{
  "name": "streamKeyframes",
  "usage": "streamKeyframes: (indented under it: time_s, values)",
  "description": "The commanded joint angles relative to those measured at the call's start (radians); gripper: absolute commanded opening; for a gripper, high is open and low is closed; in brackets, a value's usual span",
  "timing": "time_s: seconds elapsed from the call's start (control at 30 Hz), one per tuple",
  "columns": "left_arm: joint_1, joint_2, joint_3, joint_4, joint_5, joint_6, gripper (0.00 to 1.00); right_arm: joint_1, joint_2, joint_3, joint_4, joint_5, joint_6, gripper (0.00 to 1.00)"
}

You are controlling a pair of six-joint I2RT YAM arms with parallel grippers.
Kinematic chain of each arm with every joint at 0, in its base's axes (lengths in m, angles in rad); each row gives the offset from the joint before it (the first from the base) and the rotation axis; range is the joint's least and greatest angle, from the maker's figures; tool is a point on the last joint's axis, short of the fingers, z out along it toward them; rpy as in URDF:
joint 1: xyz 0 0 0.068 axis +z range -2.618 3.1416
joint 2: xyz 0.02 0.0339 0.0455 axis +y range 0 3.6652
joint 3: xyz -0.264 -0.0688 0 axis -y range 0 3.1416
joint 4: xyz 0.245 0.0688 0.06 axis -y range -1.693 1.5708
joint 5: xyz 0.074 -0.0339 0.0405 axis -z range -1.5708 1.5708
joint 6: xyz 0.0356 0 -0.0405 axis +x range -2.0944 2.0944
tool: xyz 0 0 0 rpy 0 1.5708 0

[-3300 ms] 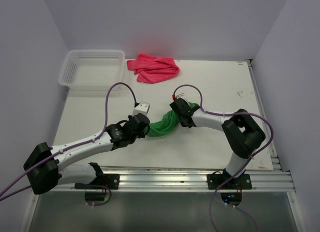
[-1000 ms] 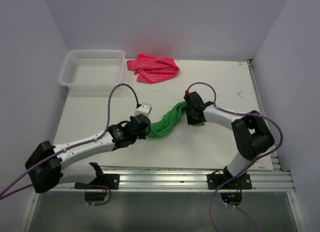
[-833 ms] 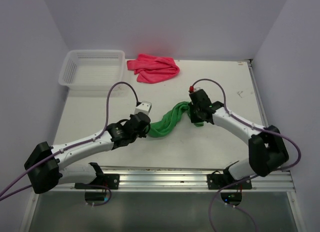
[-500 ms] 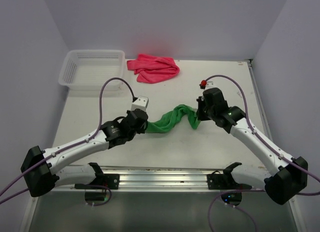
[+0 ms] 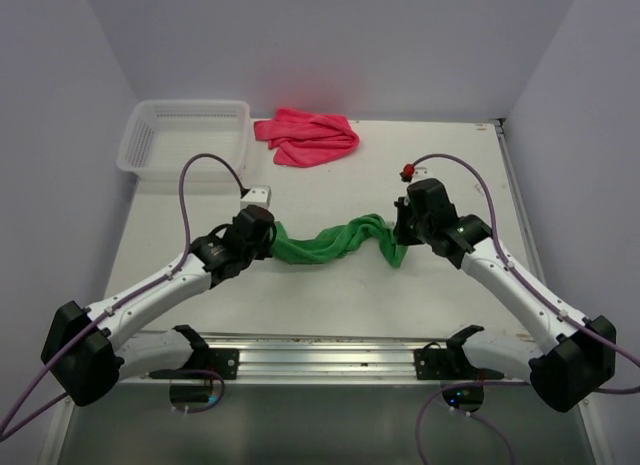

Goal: Roll the towels
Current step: Flatten the towel

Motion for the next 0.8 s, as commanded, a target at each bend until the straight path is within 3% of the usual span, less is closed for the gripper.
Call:
streamKeyframes:
  time_s: [0.0,0.23,0.27,0.4,0.77]
  values:
    - [0.031,0.008,-0.035,0.036,0.068,-0.003,0.00,0.000,0.038,-0.068,0.080,-0.111,-0.019,0.00]
    - [0.031,0.037,-0.050,0.087,0.156,-0.017,0.00,0.011,0.118,-0.155,0.120,-0.184,-0.035,0.01]
    - [0.031,0.037,-0.057,0.096,0.165,-0.017,0.00,0.012,0.133,-0.156,0.117,-0.179,-0.035,0.09]
    - [0.031,0.033,-0.087,0.132,0.185,-0.031,0.00,0.029,0.147,-0.178,0.126,-0.173,-0.032,0.21]
    - [0.029,0.014,-0.144,0.173,0.208,-0.029,0.00,0.142,0.220,-0.199,0.142,-0.074,-0.043,0.29]
